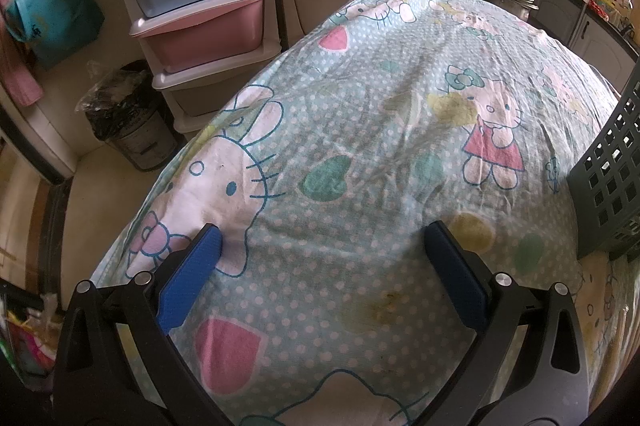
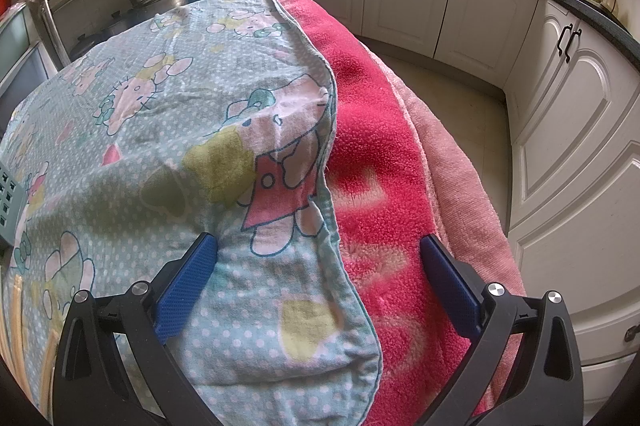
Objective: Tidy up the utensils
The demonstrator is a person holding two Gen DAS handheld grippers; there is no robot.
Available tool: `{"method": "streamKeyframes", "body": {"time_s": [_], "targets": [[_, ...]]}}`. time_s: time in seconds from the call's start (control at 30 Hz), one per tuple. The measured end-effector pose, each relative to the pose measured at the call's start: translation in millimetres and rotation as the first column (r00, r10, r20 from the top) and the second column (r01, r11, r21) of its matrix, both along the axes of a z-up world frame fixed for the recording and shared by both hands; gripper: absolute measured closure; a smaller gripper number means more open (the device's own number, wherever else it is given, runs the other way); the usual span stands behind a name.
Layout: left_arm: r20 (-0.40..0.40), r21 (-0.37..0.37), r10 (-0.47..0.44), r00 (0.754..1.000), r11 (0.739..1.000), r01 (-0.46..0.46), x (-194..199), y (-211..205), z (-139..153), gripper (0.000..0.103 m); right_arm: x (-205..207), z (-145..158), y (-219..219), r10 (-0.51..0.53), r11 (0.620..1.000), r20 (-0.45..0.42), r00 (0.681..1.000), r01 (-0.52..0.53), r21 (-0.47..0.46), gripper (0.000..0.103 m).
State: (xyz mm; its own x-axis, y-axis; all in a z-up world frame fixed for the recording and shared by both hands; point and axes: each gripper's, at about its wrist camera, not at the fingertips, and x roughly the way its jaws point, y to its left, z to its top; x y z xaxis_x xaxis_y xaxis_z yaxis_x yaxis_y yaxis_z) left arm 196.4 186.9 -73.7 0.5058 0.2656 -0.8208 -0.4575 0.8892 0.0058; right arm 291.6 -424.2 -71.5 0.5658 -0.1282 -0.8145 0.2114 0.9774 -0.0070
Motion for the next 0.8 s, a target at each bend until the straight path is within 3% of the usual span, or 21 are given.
{"method": "streamKeyframes", "body": {"time_s": [0.8], "targets": [[0.01,-0.008,0.001,1.0,1.0,-0.001,-3.8,0.5,0.0,0.009,1.1,0.2,0.1,0.0,1.0,0.004,1.0,0.0,0.016,0.005]]}}
